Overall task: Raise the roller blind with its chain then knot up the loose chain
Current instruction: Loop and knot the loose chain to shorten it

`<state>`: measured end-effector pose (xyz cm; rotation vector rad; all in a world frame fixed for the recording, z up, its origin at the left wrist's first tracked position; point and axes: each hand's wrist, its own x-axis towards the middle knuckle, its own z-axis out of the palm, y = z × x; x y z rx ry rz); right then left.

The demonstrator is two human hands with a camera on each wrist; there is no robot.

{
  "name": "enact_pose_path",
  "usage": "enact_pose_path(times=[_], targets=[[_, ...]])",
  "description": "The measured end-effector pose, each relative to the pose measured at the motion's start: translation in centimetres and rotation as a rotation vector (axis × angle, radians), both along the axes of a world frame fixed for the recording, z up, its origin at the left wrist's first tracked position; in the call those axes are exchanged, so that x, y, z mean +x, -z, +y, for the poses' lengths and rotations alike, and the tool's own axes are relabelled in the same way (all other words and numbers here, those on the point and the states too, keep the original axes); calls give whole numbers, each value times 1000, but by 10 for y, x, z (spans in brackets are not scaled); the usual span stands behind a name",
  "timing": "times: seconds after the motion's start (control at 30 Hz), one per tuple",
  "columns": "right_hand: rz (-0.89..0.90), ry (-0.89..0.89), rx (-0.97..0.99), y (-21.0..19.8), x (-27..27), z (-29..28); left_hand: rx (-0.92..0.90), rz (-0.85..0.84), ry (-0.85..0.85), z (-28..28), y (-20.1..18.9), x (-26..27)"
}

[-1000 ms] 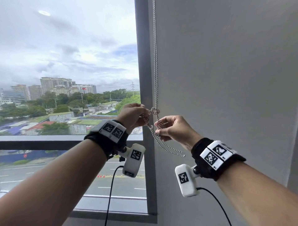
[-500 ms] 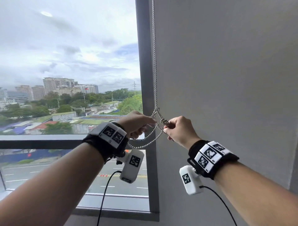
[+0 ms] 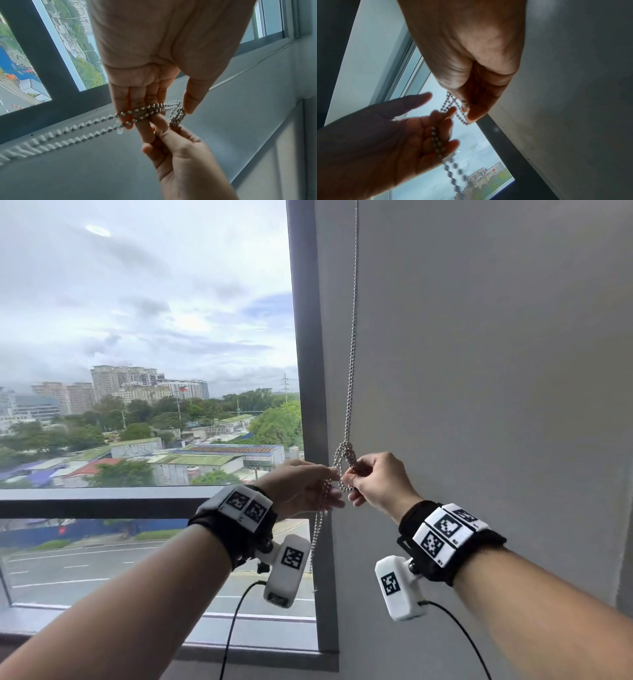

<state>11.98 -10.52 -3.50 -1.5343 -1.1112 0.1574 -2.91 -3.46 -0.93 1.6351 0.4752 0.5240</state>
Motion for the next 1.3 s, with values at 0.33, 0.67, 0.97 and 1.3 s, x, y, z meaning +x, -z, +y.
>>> enact_pose_path(times=[0.33, 0.67, 0.97, 1.3], targets=[[-88, -131, -94, 17, -1, -5, 129, -270, -292, 5, 15, 25], [288, -246, 39, 2, -1, -8, -39, -379, -232, 1, 45, 25], [389, -210, 199, -15, -5, 0, 3, -414, -299, 4, 38, 19], [288, -268, 159, -54, -12, -4, 70, -412, -282, -2, 60, 26]])
